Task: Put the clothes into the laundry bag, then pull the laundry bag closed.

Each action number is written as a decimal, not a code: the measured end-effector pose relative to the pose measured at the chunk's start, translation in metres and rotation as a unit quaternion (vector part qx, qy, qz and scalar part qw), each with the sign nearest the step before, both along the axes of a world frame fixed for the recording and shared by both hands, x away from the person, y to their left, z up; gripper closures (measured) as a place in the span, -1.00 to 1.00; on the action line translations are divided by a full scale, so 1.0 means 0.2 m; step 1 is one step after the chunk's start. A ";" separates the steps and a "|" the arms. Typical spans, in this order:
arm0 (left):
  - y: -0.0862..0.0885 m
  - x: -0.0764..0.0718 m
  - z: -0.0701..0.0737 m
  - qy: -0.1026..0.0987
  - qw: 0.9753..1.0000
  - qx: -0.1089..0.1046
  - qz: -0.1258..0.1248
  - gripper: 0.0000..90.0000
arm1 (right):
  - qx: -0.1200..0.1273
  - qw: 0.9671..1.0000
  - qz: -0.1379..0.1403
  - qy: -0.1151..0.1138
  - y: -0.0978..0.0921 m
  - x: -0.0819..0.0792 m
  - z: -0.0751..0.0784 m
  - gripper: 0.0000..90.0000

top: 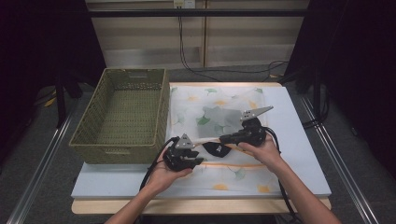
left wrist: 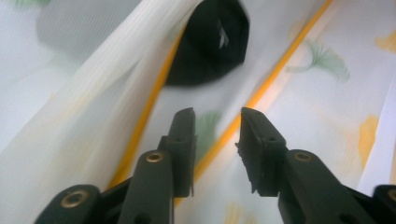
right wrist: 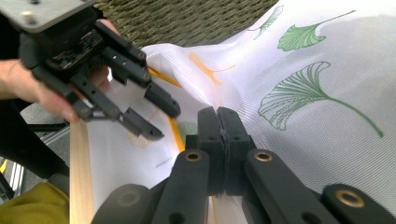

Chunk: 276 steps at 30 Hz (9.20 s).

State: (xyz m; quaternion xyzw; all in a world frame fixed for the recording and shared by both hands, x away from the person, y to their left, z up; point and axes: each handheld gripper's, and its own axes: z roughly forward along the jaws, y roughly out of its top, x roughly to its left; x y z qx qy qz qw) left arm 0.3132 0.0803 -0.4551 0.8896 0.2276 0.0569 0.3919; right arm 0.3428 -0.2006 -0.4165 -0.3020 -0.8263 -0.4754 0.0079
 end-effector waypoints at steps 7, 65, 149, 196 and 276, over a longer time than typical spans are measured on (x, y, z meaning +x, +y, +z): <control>0.13 -0.05 -0.03 0.008 1.000 0.000 0.010 0.45 | -0.010 1.000 0.012 0.010 0.00 -0.05 -0.05 0.99; 0.53 -0.15 -0.11 0.038 0.996 -0.011 0.078 0.82 | -0.048 0.998 0.017 0.032 0.09 -0.10 -0.32 0.49; 0.20 -0.18 0.07 -0.027 0.999 -0.039 -0.008 0.98 | 0.002 0.991 0.130 -0.041 0.50 -0.12 -0.08 0.44; 0.25 -0.18 0.07 -0.024 0.999 -0.048 -0.002 0.97 | 0.014 0.993 0.117 -0.011 0.48 -0.09 -0.14 1.00; 0.28 -0.12 0.13 -0.009 0.997 -0.074 0.016 0.94 | 0.043 0.996 0.077 0.010 0.46 -0.08 -0.09 1.00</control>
